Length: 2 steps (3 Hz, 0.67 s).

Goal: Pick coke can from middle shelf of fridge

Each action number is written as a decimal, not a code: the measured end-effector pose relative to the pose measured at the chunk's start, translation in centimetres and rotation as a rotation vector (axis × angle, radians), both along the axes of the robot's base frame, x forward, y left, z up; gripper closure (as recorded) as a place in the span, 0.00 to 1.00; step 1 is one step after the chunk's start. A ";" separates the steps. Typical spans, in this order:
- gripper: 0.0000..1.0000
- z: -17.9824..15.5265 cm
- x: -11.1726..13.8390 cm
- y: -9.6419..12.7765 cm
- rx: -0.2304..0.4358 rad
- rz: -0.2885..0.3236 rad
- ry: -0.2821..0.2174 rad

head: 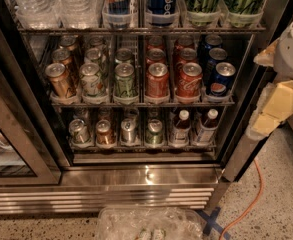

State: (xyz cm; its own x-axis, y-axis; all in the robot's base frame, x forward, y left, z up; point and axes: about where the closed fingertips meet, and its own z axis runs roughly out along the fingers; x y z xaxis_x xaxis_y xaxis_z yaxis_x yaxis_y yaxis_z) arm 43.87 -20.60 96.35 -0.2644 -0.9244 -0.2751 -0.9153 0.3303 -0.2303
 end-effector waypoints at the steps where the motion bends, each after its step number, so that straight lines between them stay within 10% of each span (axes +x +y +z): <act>1: 0.00 -3.3 0.2 1.8 0.154 -0.126 0.031; 2: 0.00 -5.8 -0.1 3.8 0.310 -0.304 0.074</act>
Offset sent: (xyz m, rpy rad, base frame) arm 0.0007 0.0585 -0.0935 0.5200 0.1526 -0.5769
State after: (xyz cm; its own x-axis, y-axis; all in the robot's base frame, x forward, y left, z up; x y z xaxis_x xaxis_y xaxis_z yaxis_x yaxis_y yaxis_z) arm 43.80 -16.82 90.52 -0.5408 -0.6785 -0.4971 -0.7764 0.6301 -0.0153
